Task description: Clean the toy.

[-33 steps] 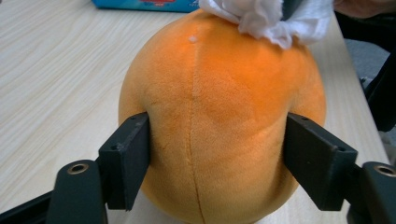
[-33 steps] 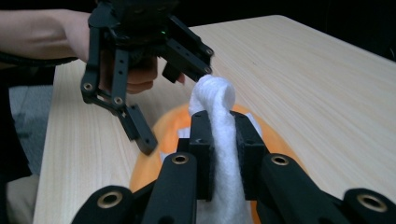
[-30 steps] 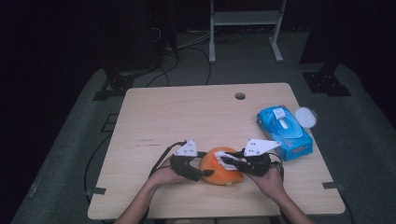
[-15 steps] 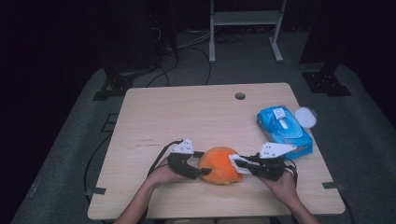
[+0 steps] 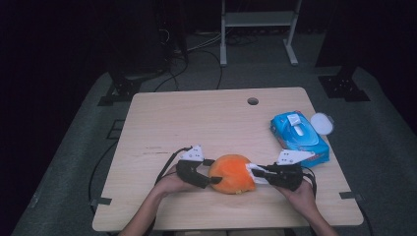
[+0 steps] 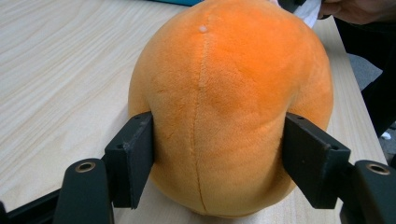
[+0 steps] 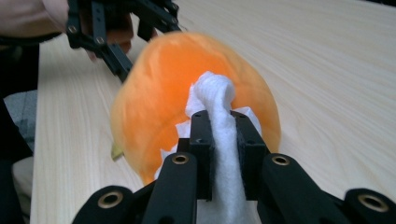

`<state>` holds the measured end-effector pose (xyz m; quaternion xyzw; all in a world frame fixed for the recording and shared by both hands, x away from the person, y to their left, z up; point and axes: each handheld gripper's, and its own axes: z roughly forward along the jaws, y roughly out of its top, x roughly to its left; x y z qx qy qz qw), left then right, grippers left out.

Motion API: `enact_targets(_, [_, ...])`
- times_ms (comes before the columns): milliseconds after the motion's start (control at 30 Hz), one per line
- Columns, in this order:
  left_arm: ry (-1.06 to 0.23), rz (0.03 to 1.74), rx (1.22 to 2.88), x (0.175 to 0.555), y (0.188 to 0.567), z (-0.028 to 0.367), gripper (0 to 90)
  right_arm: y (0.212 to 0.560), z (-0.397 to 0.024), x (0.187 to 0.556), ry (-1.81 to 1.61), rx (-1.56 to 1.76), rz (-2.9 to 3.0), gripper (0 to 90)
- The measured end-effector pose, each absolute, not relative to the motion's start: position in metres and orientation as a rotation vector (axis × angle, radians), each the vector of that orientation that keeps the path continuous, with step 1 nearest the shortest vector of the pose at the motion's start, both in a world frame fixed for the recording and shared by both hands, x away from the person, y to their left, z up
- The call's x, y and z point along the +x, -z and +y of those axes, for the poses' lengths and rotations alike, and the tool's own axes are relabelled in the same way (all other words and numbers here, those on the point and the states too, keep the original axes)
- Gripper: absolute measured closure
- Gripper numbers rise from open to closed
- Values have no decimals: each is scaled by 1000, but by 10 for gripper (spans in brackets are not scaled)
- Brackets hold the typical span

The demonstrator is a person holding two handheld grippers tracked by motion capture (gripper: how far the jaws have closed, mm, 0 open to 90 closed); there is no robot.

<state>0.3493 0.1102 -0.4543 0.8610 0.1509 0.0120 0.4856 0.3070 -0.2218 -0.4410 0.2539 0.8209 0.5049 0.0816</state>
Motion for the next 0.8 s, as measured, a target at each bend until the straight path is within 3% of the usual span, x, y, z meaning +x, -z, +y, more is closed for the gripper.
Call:
enact_targets(467, [-129,274,2128,336,445,98,300,435,-218,332,-1642,830,2373,798])
enact_targets(800, [-183,254,2133,330,438,89,275,418,-184,319,-1648,640,2393,798])
